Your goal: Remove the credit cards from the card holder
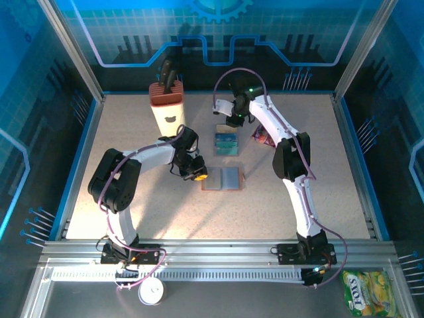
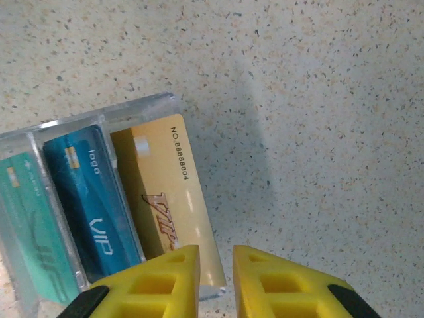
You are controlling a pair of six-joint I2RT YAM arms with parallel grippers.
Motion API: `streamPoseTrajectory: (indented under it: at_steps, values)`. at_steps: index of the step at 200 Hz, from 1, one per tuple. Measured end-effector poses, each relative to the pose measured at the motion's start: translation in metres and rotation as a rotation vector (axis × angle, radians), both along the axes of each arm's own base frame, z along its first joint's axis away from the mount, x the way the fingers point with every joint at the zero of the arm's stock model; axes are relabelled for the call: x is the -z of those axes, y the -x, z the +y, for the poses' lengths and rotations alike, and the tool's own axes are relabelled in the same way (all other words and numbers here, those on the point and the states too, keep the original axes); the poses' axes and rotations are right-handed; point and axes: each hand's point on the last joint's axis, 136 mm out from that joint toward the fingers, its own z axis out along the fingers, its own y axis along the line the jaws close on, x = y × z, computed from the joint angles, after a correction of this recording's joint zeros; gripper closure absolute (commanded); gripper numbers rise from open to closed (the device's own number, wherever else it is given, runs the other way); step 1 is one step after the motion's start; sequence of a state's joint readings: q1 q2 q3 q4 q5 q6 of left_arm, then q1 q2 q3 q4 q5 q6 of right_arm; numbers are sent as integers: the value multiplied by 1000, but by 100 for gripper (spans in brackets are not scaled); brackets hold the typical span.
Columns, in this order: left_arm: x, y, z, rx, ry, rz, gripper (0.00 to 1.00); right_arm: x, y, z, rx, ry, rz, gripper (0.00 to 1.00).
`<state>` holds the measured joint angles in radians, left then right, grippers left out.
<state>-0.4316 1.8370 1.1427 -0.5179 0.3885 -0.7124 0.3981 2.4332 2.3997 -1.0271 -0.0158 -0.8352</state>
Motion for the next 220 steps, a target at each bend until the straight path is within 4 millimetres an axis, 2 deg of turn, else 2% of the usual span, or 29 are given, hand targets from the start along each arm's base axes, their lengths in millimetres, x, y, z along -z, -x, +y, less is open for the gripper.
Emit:
streamPoseTrajectory:
  at_steps: [63,132,173,220]
  values:
    - [0,0,0,-13,1,7,87,3,3,-3,68,-22,5,77]
    - [-3,0,0,-16,9,-12,87,-26,24,2,226,-155,2,78]
    - [-17,-6,-1,-23,28,-72,87,-36,48,15,337,-258,25,78]
    - [-15,-10,-1,-44,35,-97,84,-45,81,20,489,-398,97,81]
